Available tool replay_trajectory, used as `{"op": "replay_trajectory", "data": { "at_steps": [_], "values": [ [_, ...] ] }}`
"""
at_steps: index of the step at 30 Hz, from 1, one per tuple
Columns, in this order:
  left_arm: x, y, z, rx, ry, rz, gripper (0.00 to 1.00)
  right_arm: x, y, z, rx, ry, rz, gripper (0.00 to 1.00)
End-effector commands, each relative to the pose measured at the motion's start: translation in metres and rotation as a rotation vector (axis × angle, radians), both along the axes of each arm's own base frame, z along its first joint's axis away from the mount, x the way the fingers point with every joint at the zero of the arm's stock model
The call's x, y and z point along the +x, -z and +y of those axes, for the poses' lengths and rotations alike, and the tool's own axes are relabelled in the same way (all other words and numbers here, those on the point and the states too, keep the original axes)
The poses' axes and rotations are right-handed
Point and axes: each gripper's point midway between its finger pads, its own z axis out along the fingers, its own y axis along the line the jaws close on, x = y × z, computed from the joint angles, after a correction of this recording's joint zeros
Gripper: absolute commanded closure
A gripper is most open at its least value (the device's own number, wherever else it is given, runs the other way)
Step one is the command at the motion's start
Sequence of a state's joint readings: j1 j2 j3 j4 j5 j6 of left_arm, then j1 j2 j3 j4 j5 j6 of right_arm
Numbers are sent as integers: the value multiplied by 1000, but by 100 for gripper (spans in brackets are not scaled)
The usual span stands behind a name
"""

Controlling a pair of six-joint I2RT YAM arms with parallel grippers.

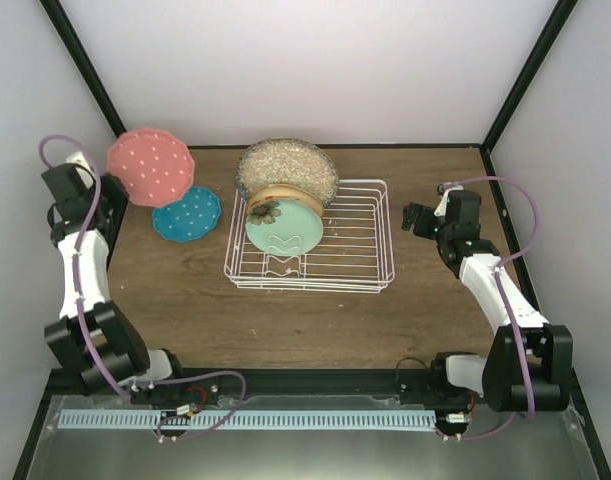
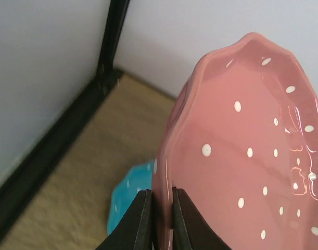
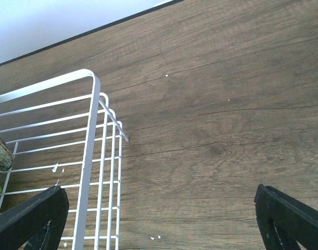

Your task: Unload the plates from the dish rack

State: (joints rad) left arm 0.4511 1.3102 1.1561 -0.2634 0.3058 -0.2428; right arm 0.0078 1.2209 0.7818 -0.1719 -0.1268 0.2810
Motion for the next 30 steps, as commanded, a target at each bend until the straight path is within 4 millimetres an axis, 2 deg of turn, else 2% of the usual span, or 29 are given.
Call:
{"op": "replay_trajectory", "data": {
  "at_steps": [1, 4, 13, 23, 30],
  "values": [
    [22, 13, -16, -158, 65, -60, 96, 3, -17, -4, -15, 7, -38, 0],
    [26, 46, -16, -194, 60, -7, 96, -2, -19, -6, -24, 14, -45, 0],
    [37, 108, -18, -221, 41, 92, 96, -15, -18, -10, -22, 42, -53, 0],
    [58, 143, -26, -206, 46, 124, 96, -8, -24, -13, -21, 67, -62, 0],
    [67, 166, -20, -208, 20, 165, 96, -7, -27, -18, -37, 88, -62, 0]
  ]
}}
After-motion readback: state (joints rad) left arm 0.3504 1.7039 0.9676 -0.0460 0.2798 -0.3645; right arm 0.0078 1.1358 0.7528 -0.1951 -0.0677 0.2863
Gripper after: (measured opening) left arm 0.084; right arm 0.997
